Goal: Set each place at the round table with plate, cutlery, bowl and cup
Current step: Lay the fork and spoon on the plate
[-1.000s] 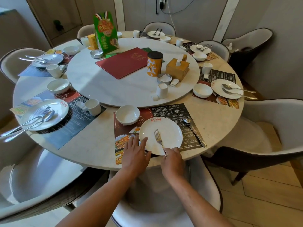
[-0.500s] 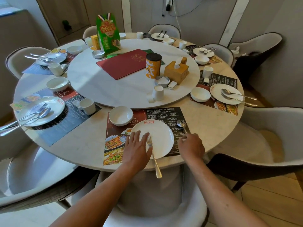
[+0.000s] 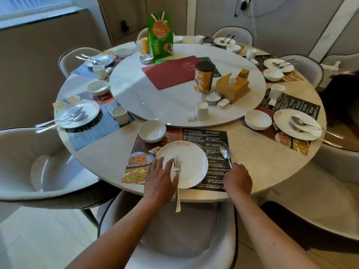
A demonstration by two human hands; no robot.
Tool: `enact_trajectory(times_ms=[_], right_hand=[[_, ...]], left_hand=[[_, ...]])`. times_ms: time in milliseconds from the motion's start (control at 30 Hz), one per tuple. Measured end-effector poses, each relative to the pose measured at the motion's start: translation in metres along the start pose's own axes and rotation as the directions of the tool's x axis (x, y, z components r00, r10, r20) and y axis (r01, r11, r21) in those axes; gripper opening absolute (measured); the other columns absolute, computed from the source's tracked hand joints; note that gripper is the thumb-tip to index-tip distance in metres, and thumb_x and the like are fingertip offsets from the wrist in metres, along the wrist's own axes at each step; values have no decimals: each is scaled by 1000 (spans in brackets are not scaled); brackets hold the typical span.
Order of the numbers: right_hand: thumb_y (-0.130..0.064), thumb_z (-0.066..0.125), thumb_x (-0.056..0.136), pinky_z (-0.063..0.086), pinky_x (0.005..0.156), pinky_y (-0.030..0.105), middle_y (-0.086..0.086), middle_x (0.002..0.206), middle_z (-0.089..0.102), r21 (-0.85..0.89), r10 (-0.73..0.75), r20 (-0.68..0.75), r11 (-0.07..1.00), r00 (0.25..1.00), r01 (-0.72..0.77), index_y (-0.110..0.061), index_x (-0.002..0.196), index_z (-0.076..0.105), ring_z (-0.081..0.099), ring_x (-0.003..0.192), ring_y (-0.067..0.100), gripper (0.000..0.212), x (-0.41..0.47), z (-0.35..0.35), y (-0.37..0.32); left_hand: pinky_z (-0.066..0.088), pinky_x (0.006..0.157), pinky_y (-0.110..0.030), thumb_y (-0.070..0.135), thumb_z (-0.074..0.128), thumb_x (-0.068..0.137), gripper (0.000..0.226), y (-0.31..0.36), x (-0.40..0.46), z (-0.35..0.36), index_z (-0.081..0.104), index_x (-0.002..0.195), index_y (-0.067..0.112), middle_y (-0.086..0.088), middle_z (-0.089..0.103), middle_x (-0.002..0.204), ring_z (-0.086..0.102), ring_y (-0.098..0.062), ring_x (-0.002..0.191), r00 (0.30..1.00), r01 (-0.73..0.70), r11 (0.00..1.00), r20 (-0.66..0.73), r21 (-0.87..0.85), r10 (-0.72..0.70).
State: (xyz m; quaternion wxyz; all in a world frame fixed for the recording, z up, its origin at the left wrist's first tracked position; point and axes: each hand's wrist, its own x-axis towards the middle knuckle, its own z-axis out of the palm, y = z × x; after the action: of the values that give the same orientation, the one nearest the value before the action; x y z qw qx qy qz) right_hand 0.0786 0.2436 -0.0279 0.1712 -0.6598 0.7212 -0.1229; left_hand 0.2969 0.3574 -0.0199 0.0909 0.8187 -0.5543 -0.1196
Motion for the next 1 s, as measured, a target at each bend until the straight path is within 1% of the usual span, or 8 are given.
enact_trajectory(times_ms=[100, 167, 300, 400, 533, 767, 900, 1000], right_hand=[[-16, 49, 95, 45, 69, 32, 4, 103, 61, 194, 53, -78, 980, 996, -37, -16, 112, 65, 57, 86, 22, 23, -16, 4, -7], [-15, 51, 94, 49, 69, 32, 3, 102, 64, 335, 44, -117, 942, 992, -2, -19, 114, 67, 60, 87, 19, 26, -35, 10, -17], [-5, 56, 94, 56, 88, 35, -1, 115, 67, 524, -17, -85, 849, 996, 59, -21, 125, 67, 63, 104, 17, 36, -78, 24, -43], [-5, 55, 93, 57, 89, 36, 0, 116, 69, 523, -2, -39, 852, 999, 22, -21, 125, 69, 65, 107, 19, 38, -97, 41, -57], [-4, 56, 92, 53, 87, 30, 2, 115, 71, 511, 47, -33, 859, 998, -23, -19, 123, 70, 65, 107, 22, 37, -111, 51, -67], [-6, 55, 93, 53, 90, 34, 7, 118, 68, 489, 57, -13, 871, 998, -43, -18, 125, 67, 63, 110, 25, 36, -111, 58, -79], [-7, 54, 94, 54, 78, 31, 3, 108, 69, 449, 46, -6, 893, 999, -38, -22, 121, 67, 64, 99, 22, 34, -120, 62, -81], [-8, 52, 94, 60, 74, 36, 1, 101, 70, 454, 60, 32, 888, 998, -68, -24, 121, 67, 67, 91, 20, 35, -124, 64, -81]], left_hand=[[10, 125, -47, 57, 39, 101, 64, -5, -5, -2, 17, 158, 37, -4, 14, 168, 6, -28, 155, 1000, 3, 1000, 12, -6, -3], [10, 125, -47, 57, 40, 101, 64, -11, -7, -4, 16, 158, 37, -4, 12, 168, 5, -27, 155, 999, -10, 1000, 34, 2, 10], [10, 125, -46, 56, 41, 101, 64, -20, -10, -7, 17, 158, 37, -5, 13, 168, 7, -27, 155, 999, -20, 1000, 48, 7, 20], [12, 125, -46, 56, 42, 101, 64, -26, -14, -5, 20, 157, 36, -5, 17, 167, 9, -27, 155, 998, -54, 998, 41, 25, 52], [12, 126, -45, 55, 42, 101, 64, -33, -18, -6, 20, 157, 35, -5, 17, 166, 10, -27, 154, 995, -89, 996, 51, 15, 88], [11, 125, -44, 55, 41, 101, 63, -40, -21, -15, 18, 157, 35, -5, 16, 167, 8, -26, 155, 992, -122, 992, 42, 18, 122], [10, 125, -44, 55, 41, 101, 64, -45, -19, -14, 18, 157, 36, -5, 15, 167, 8, -26, 155, 991, -129, 992, 39, 8, 129], [10, 125, -44, 56, 41, 101, 64, -46, -18, -12, 18, 157, 36, -6, 16, 167, 8, -27, 155, 990, -135, 991, 32, 14, 134]])
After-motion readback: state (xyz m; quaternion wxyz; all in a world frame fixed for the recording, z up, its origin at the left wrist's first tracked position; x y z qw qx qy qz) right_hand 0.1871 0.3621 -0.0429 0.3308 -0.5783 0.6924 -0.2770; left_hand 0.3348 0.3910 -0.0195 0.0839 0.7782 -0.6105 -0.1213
